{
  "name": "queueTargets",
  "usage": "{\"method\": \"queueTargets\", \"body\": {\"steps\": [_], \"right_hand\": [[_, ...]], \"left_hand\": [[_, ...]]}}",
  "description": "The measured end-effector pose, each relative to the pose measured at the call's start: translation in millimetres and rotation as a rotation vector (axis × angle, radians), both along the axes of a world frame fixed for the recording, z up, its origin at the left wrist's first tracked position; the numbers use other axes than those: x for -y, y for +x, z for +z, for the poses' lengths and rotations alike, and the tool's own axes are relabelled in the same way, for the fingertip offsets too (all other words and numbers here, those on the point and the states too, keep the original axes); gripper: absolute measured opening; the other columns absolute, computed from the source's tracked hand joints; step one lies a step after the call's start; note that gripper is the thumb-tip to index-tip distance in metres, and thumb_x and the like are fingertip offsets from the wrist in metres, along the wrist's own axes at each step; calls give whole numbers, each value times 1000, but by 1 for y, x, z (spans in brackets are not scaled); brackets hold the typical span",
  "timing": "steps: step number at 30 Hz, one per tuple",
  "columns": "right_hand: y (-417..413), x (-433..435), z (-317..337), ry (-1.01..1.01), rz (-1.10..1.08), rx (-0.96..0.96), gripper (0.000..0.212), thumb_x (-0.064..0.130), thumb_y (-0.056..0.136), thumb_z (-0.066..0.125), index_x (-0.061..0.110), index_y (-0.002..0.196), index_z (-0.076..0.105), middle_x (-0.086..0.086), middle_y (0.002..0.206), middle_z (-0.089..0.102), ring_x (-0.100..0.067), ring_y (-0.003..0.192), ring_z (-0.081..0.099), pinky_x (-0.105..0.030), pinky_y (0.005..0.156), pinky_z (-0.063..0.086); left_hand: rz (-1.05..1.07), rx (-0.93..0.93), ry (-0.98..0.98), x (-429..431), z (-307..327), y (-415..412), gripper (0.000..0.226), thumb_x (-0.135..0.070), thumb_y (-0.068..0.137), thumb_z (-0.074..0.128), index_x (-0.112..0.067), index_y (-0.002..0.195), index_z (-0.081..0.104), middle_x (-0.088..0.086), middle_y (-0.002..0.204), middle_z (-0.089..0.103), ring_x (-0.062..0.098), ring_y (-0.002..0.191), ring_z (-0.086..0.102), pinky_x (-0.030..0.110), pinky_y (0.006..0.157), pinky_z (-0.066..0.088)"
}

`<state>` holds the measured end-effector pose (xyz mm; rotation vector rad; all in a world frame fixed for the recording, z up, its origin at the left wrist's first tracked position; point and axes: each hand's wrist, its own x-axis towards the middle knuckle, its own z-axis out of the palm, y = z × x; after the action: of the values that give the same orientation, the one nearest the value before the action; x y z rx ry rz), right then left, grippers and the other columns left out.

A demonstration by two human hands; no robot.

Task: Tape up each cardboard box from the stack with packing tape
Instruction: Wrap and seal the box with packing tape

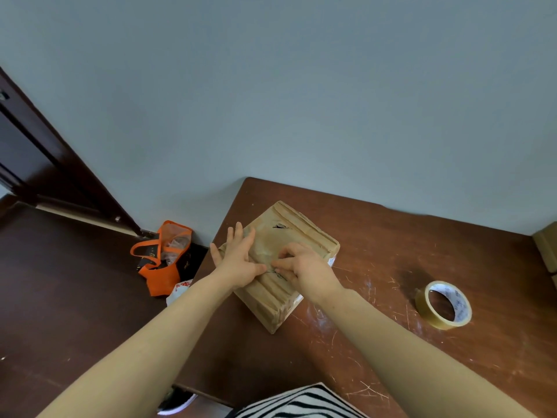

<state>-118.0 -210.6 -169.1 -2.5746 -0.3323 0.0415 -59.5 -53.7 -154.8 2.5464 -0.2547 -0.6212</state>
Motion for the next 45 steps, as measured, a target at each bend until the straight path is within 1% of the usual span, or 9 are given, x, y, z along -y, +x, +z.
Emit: {"method": "queueTargets", "body": {"steps": [3,10,14,19,27,32,37,42,45], "right_hand": [[12,0,6,-15,18,-105,22,12,95,55,8,109,72,-12,114,58,-27,103,52,-35,84,42],[27,2,10,-14,64,-220,18,13,91,61,8,103,73,-11,107,61,-27,101,56,-35,85,41],[28,3,10,-37,88,-201,18,12,91,60,7,103,73,-12,106,61,-27,100,56,-34,84,41],[26,2,9,-72,121,-151,19,11,93,57,6,104,72,-11,112,60,-28,100,56,-25,74,33],[28,0,8,-85,90,-125,16,11,91,60,7,101,73,-9,105,62,-26,98,57,-31,79,42],[31,-1,11,-122,105,-154,19,10,92,58,7,105,72,-10,111,61,-25,102,54,-28,81,38],[31,-2,9,-116,129,-156,19,7,91,57,7,103,73,-9,112,61,-27,102,54,-31,81,41],[27,8,13,25,82,-104,17,7,91,60,5,100,74,-11,107,67,-25,100,58,-17,74,30],[26,11,15,69,22,-93,17,6,91,59,5,99,74,-7,108,67,-22,98,60,-15,75,31]], "left_hand": [[-3,4,2,-1,-2,0,88,-23,90,63,-25,154,2,2,160,-17,16,145,-22,49,110,-21],[-9,6,10,0,-2,0,88,-22,91,62,-24,154,1,3,159,-18,17,145,-22,51,110,-20],[-4,13,16,0,-3,0,88,-21,90,63,-24,154,1,3,160,-17,17,145,-21,51,111,-19],[-8,20,32,1,-3,0,88,-22,90,62,-24,154,1,3,160,-18,18,145,-21,52,111,-19],[-7,28,31,1,-4,-1,88,-27,90,62,-24,154,1,3,159,-19,17,145,-22,51,110,-20],[-21,37,82,3,-3,-1,88,-30,91,61,-24,154,0,4,159,-18,19,145,-22,54,111,-17],[-23,40,100,3,-3,0,88,-34,91,61,-24,154,0,4,160,-18,20,145,-21,55,111,-15],[-12,29,70,3,-2,0,89,-31,89,62,-25,154,1,3,160,-18,19,145,-21,53,111,-16],[4,18,59,4,-1,2,85,-36,91,58,-26,154,2,2,160,-17,18,145,-20,53,111,-18]]}}
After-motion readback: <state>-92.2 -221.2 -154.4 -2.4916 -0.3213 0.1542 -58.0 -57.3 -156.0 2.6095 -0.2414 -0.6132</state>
